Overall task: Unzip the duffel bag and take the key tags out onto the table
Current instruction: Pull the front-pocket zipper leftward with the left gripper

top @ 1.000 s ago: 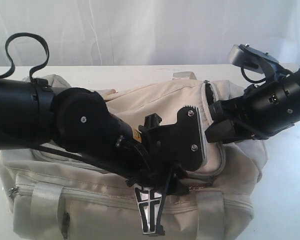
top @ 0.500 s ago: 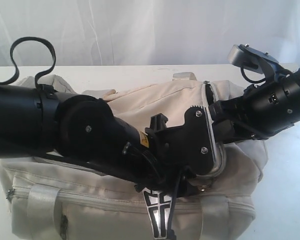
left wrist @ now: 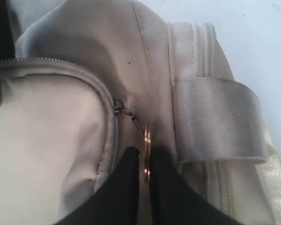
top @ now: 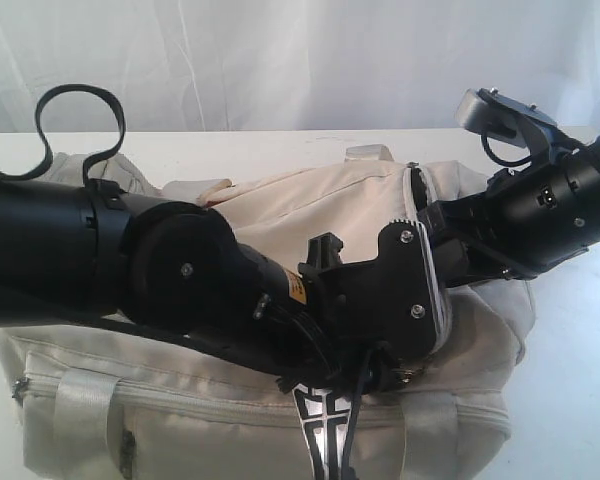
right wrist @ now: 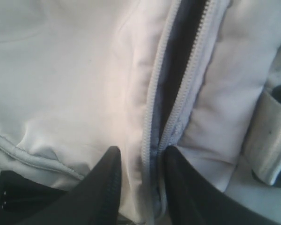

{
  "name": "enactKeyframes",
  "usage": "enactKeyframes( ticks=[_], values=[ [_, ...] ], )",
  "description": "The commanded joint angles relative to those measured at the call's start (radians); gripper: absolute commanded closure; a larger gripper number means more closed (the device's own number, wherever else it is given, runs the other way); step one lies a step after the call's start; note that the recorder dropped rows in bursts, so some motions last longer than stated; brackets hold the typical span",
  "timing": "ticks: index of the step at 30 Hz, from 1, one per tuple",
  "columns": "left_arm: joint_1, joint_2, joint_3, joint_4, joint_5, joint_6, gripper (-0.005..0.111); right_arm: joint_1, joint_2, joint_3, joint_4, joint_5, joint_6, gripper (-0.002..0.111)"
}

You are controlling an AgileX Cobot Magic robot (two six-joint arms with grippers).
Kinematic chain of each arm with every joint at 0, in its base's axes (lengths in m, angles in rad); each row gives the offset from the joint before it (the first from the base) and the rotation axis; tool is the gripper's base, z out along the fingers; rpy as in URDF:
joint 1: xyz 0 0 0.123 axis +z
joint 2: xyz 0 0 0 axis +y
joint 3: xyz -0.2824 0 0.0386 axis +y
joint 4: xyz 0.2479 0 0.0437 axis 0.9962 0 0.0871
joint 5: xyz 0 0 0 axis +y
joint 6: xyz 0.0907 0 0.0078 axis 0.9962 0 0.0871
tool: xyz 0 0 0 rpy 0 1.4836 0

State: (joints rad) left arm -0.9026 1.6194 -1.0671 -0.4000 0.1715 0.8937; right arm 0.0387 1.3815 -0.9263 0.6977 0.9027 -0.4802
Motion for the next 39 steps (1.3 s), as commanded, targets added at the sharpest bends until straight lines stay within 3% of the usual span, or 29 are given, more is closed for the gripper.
enactKeyframes(
  ticks=[1, 9, 16, 21, 28, 39],
  values=[
    [-0.006, -0.014, 0.006, 0.001, 0.019, 0.0, 0.107, 0.001, 0.001, -0.005, 0.008, -0.002, -0.013, 0.078],
    [-0.006, -0.099, 0.006, 0.059, 0.024, -0.002, 0.107, 0.001, 0.001, -0.005, 0.004, -0.01, -0.013, 0.078],
    [-0.004, -0.134, 0.006, 0.109, 0.111, -0.009, 0.107, 0.001, 0.001, -0.005, 0.001, -0.018, -0.013, 0.081],
    [-0.004, -0.138, 0.006, 0.266, 0.136, -0.178, 0.107, 0.001, 0.001, -0.005, -0.018, -0.036, -0.013, 0.107],
    [-0.004, -0.165, 0.006, 0.462, 0.257, -0.384, 0.107, 0.001, 0.001, -0.005, -0.022, -0.046, -0.013, 0.108],
    [-0.004, -0.235, 0.006, 0.652, 0.516, -0.632, 0.107, 0.001, 0.001, -0.005, -0.028, -0.046, -0.013, 0.108]
  ],
)
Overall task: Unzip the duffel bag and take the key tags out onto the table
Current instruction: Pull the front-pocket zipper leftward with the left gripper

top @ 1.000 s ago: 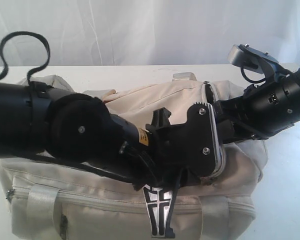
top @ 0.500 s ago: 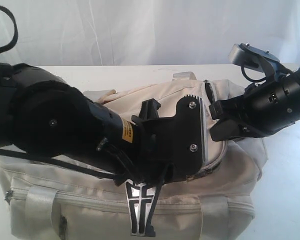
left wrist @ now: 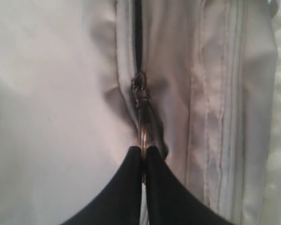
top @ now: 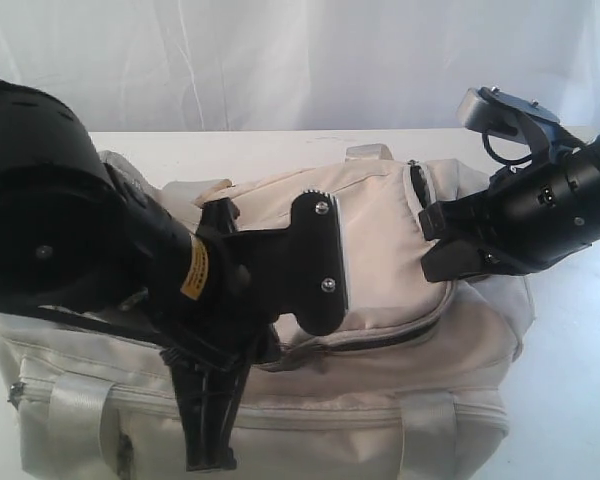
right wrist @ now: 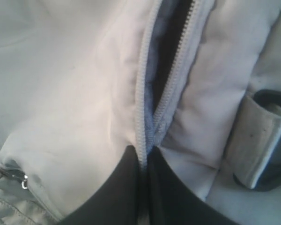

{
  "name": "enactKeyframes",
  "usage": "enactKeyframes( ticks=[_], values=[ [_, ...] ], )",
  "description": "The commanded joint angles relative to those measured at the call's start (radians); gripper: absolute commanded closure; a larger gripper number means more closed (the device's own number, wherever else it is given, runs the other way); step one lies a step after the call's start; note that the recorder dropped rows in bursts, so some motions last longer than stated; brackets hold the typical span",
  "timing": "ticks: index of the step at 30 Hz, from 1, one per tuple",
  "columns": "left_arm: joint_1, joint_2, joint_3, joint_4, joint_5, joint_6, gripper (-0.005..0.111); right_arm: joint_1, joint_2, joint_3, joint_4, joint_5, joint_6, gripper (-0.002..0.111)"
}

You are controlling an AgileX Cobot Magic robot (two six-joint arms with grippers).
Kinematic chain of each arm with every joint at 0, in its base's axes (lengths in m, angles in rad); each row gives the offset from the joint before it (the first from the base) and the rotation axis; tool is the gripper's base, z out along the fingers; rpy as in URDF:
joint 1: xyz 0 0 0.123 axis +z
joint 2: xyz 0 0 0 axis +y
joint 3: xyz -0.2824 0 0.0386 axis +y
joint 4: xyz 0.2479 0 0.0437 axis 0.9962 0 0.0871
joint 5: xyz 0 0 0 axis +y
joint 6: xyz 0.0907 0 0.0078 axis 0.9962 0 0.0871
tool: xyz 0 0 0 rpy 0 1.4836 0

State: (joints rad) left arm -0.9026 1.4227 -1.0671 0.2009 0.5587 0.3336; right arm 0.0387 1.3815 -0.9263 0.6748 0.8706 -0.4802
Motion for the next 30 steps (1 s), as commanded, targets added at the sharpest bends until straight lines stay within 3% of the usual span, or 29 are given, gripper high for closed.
enactKeyframes(
  ticks=[1, 9, 15, 20, 30],
  values=[
    [-0.004, -0.051, 0.006, 0.055, 0.158, -0.079, 0.107, 0.001, 0.001, -0.005, -0.005, -0.014, -0.013, 0.108],
    [-0.004, -0.201, 0.008, 0.145, 0.387, -0.207, 0.107, 0.001, 0.001, -0.005, -0.014, -0.014, -0.013, 0.108],
    [-0.004, -0.294, 0.01, 0.147, 0.495, -0.207, 0.107, 0.001, 0.001, -0.005, -0.021, -0.014, -0.013, 0.108],
    [-0.004, -0.381, 0.149, 0.312, 0.511, -0.345, 0.107, 0.001, 0.001, -0.003, -0.025, -0.014, -0.013, 0.108],
    [-0.004, -0.535, 0.266, 0.509, 0.505, -0.506, 0.107, 0.001, 0.001, -0.003, -0.032, -0.018, -0.015, 0.108]
  ],
)
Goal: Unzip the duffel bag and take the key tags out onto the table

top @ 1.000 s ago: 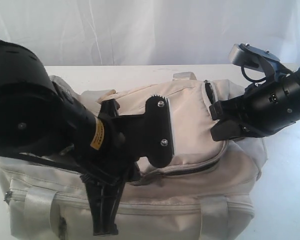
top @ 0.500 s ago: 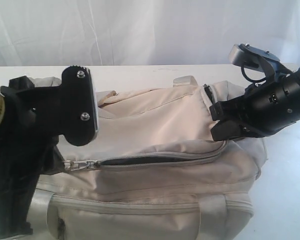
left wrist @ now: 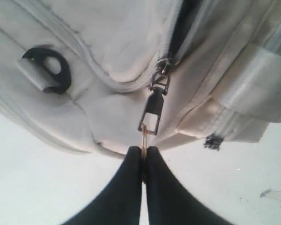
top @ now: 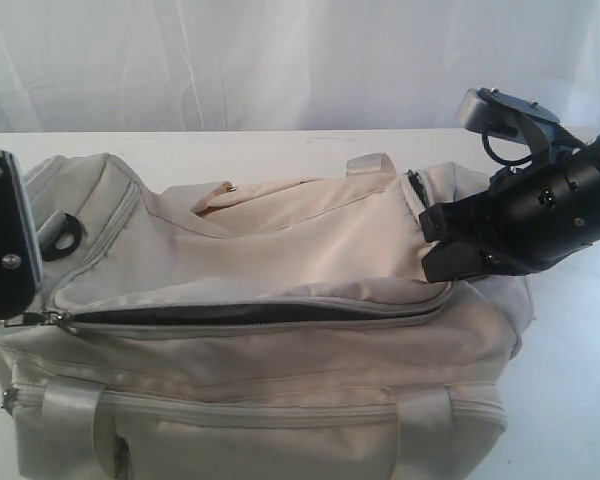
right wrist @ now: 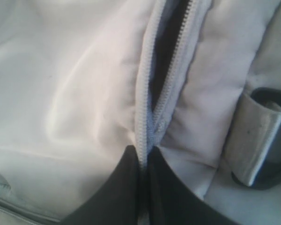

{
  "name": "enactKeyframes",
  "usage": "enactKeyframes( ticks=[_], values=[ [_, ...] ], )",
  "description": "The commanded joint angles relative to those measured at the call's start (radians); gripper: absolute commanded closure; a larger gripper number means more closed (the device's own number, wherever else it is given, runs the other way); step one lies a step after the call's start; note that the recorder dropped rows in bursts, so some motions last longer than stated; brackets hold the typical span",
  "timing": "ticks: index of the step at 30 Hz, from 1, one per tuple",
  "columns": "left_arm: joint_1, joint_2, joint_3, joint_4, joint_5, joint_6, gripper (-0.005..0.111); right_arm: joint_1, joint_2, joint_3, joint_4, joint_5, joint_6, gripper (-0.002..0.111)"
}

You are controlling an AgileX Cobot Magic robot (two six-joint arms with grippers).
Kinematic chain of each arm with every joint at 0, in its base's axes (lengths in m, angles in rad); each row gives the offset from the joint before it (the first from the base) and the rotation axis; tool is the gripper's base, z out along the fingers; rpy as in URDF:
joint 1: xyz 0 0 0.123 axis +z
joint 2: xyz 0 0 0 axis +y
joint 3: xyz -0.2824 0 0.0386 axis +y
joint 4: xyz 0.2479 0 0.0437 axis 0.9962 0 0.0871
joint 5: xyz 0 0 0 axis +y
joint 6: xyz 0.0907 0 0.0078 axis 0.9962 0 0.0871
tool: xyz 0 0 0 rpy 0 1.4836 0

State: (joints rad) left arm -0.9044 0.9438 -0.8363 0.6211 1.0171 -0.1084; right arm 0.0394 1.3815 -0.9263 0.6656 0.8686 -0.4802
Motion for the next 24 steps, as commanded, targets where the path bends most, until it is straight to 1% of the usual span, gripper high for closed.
enactKeyframes(
  ticks=[1, 3, 5, 6, 8, 11, 13, 15, 16, 21, 24],
  values=[
    [-0.002, -0.069, 0.044, 0.102, 0.044, -0.074, 0.107, 0.0, 0.001, -0.003, -0.031, -0.019, -0.026, 0.108],
    [-0.002, -0.087, 0.056, 0.115, 0.034, -0.086, 0.107, 0.0, 0.001, -0.003, -0.033, -0.019, -0.085, 0.108],
    [-0.002, -0.103, 0.074, 0.118, -0.005, -0.103, 0.107, 0.0, 0.001, -0.003, -0.031, -0.021, -0.147, 0.108],
    [-0.002, -0.107, 0.087, 0.12, -0.028, -0.103, 0.107, 0.0, -0.001, -0.003, -0.021, -0.019, -0.147, 0.107],
    [-0.002, -0.109, 0.117, 0.138, -0.057, -0.11, 0.107, 0.0, -0.01, -0.003, -0.001, -0.019, -0.157, 0.1],
    [-0.002, -0.109, 0.157, 0.168, -0.076, -0.165, 0.107, 0.0, -0.032, -0.005, 0.011, -0.021, -0.198, 0.082],
    [-0.002, -0.116, 0.174, 0.178, -0.084, -0.21, 0.107, 0.0, -0.054, -0.012, 0.011, -0.021, -0.198, 0.067],
    [-0.002, -0.122, 0.185, 0.175, -0.102, -0.236, 0.107, 0.0, -0.082, -0.023, 0.011, -0.021, -0.198, 0.057],
    [-0.002, -0.124, 0.187, 0.166, -0.111, -0.236, 0.107, 0.0, -0.1, -0.031, 0.011, -0.021, -0.204, 0.055],
    [-0.002, -0.149, 0.172, 0.093, -0.18, -0.236, 0.107, 0.002, -0.196, -0.076, 0.024, -0.008, -0.276, 0.054],
    [-0.002, -0.16, 0.158, 0.068, -0.18, -0.236, 0.107, 0.04, -0.235, -0.098, 0.06, 0.019, -0.332, 0.055]
  ],
)
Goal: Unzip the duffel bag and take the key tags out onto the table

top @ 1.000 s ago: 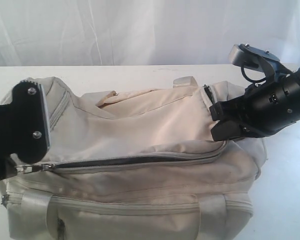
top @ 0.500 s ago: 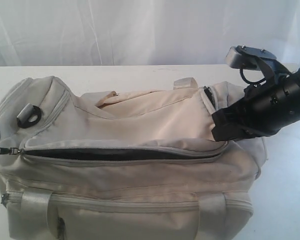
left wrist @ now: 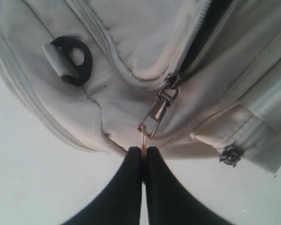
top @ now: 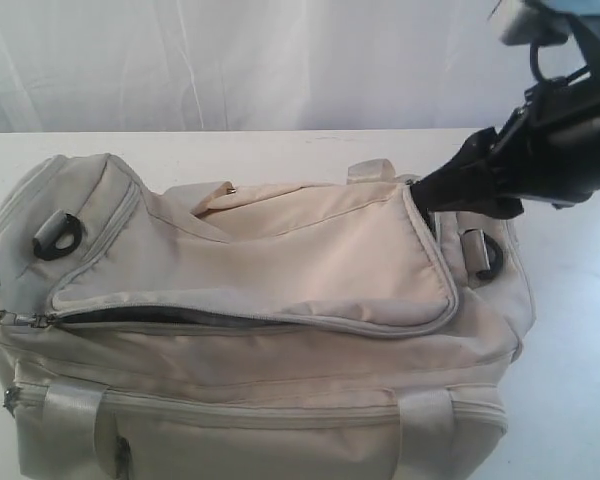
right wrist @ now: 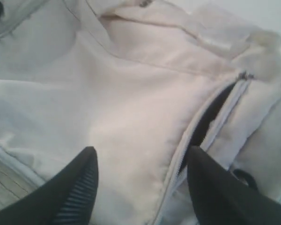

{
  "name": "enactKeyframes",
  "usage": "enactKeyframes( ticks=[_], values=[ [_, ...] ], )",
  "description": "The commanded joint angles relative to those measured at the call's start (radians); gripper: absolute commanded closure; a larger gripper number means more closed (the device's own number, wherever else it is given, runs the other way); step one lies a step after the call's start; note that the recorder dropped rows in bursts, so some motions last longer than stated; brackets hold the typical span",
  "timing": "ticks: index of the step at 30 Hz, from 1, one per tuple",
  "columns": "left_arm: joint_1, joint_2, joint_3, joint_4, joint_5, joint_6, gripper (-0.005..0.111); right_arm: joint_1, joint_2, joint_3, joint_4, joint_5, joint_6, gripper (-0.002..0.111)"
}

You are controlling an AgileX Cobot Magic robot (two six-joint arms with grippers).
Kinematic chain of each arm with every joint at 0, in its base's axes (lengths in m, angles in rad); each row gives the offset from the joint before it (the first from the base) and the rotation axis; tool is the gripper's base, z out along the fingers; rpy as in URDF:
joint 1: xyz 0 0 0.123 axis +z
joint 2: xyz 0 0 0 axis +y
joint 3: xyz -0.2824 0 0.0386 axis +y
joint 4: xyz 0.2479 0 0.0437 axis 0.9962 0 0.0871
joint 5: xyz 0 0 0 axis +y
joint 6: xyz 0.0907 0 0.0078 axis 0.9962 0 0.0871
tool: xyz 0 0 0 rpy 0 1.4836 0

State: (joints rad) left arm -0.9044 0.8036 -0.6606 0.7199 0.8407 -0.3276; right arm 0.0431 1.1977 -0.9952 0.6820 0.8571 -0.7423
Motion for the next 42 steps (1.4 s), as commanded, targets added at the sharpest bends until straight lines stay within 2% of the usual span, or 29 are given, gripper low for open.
enactKeyframes(
  ticks=[1, 6, 9, 16, 19, 24, 36, 39, 42],
  values=[
    [-0.002, -0.025, -0.02, -0.037, -0.003, -0.017, 0.107, 0.063, -0.057, -0.034, 0.046, 0.033, -0.08, 0.055],
    [-0.002, -0.027, -0.046, -0.07, -0.006, -0.017, 0.107, 0.237, -0.046, -0.042, 0.035, 0.014, -0.118, 0.057],
    [-0.002, -0.03, -0.06, -0.087, -0.011, -0.017, 0.107, 0.373, -0.023, -0.044, 0.006, -0.062, -0.121, 0.057],
    [-0.002, -0.036, -0.077, -0.107, 0.003, -0.134, 0.107, 0.682, 0.082, -0.056, -0.226, -0.358, -0.124, 0.057],
    [-0.002, -0.036, -0.077, -0.113, 0.019, -0.176, 0.107, 0.767, 0.144, -0.067, -0.316, -0.42, -0.124, 0.057],
    [-0.002, -0.036, -0.077, -0.138, 0.042, -0.236, 0.107, 0.835, 0.23, -0.075, -0.37, -0.471, -0.124, 0.057],
    [-0.002, -0.036, -0.077, -0.144, 0.04, -0.238, 0.107, 0.837, 0.338, -0.075, -0.316, -0.523, -0.105, 0.057],
    [-0.002, -0.036, -0.077, -0.144, 0.037, -0.241, 0.107, 0.837, 0.353, -0.075, -0.316, -0.523, -0.101, 0.065],
    [-0.002, -0.036, -0.077, -0.138, 0.043, -0.24, 0.107, 0.837, 0.36, -0.075, -0.316, -0.523, -0.062, 0.08]
  ],
)
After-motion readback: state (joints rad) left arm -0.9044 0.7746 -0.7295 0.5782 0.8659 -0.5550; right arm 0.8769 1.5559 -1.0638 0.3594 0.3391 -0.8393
